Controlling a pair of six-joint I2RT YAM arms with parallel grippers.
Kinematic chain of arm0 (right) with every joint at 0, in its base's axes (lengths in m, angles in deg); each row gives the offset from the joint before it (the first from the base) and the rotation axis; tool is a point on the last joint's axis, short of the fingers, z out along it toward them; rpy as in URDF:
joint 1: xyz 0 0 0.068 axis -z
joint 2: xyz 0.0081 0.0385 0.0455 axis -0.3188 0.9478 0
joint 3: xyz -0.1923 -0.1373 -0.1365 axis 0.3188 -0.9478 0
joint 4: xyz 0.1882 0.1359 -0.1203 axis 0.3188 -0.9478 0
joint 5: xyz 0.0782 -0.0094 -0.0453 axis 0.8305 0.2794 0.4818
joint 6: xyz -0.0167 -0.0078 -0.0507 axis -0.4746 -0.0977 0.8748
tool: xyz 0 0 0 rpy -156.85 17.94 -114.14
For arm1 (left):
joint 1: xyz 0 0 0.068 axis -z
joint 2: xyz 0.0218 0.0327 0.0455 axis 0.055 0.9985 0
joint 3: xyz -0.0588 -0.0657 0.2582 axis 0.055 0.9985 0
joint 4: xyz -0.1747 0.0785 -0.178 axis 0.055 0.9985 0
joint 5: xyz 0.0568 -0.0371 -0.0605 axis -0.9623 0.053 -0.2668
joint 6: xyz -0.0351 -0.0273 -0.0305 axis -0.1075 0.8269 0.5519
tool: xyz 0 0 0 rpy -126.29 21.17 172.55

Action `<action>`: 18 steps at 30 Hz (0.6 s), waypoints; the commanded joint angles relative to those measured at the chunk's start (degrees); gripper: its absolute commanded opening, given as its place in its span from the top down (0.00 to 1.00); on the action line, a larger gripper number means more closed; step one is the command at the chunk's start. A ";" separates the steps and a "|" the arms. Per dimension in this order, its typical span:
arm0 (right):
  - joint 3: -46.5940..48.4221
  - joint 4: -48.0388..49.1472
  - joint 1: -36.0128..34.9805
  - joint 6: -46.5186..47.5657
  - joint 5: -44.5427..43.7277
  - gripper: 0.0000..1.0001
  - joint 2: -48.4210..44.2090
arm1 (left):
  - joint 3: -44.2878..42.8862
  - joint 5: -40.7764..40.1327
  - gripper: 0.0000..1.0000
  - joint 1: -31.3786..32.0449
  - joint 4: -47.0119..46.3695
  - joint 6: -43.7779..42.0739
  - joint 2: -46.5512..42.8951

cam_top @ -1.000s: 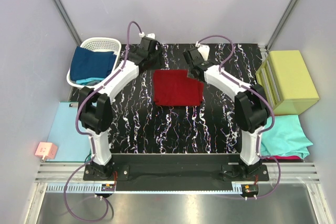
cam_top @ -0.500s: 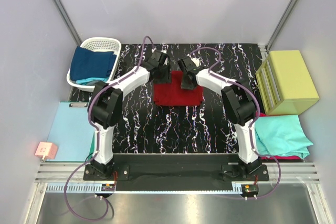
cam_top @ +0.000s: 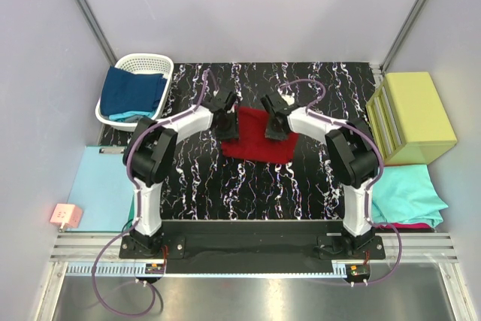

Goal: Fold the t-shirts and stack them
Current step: Smooth out wrinkles on the folded tshirt

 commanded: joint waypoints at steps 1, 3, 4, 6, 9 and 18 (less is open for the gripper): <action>-7.63 -8.80 -1.03 -2.22 0.34 0.73 -3.91 | 7.64 0.05 0.60 1.57 3.75 0.70 -4.78; -10.26 -9.58 -1.91 -3.19 0.43 0.73 -5.23 | 10.71 0.04 0.60 2.45 4.02 0.97 -6.20; -11.06 -9.94 -2.26 -3.45 0.43 0.73 -6.46 | 11.77 0.05 0.61 2.89 4.10 1.23 -7.33; -12.99 -10.38 -2.96 -4.33 0.43 0.73 -7.61 | 14.05 0.13 0.61 4.20 4.37 1.41 -8.48; -15.19 -10.73 -4.11 -5.12 0.52 0.73 -9.72 | 16.61 -0.04 0.62 6.40 4.63 2.02 -11.03; -15.03 -7.84 -6.22 -4.52 -7.21 0.60 -22.88 | 15.49 -9.88 0.57 9.39 4.46 3.08 -24.12</action>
